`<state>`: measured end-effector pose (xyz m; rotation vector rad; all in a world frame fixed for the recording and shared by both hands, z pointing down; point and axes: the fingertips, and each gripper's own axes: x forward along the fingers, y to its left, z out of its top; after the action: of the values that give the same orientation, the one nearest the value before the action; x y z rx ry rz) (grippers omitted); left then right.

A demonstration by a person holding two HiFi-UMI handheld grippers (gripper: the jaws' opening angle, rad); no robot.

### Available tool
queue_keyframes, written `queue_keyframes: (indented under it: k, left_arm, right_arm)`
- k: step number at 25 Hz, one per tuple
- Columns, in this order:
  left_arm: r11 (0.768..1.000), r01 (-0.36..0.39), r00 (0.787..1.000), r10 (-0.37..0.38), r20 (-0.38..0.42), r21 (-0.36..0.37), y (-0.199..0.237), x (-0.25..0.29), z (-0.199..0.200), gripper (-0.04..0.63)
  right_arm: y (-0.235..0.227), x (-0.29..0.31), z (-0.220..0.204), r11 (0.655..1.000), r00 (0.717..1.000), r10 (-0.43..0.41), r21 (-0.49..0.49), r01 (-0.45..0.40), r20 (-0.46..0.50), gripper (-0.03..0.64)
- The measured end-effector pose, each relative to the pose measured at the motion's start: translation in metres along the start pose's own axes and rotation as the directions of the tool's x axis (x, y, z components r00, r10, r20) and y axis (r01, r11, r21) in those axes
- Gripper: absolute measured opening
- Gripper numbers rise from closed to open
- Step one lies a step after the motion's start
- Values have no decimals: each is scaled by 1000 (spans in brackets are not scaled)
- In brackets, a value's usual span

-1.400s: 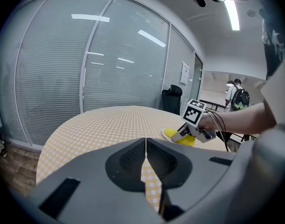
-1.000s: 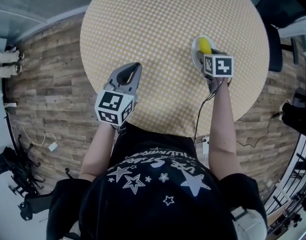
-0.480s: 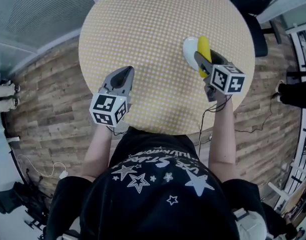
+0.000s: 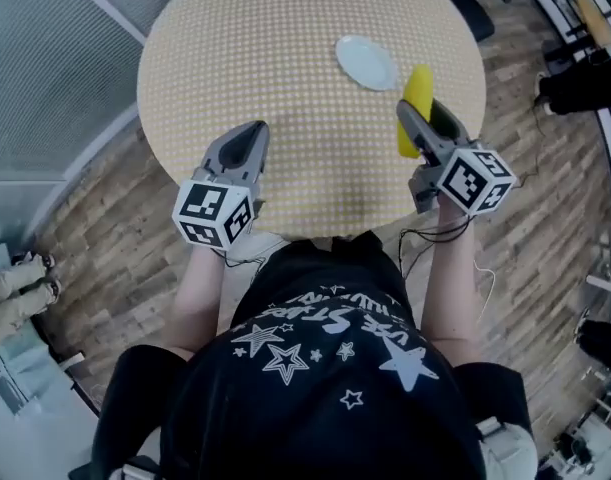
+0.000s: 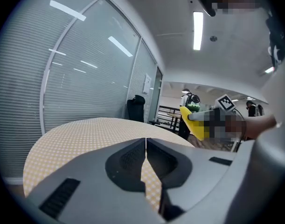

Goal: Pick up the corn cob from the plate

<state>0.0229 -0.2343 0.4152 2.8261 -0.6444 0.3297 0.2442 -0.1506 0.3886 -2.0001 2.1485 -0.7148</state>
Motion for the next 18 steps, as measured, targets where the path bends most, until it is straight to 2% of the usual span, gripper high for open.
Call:
queue_keyframes:
  k: [4, 10, 13, 18]
  left_arm:
    - [996, 71, 997, -71, -7, 46, -25, 3, 5, 14]
    - [994, 91, 996, -93, 20, 67, -73, -3, 19, 14]
    - [993, 107, 994, -109, 26, 48, -98, -17, 20, 14]
    - [994, 110, 994, -110, 21, 23, -142, -47, 7, 14]
  right_arm:
    - [-2, -41, -20, 997, 999, -44, 72, 42, 25, 252]
    - [-29, -120, -19, 982, 982, -143, 138, 126, 122, 252]
    - [-20, -144, -21, 983, 980, -136, 141, 115, 145, 252]
    - [0, -180, -47, 985, 988, -74, 164, 50, 138, 252]
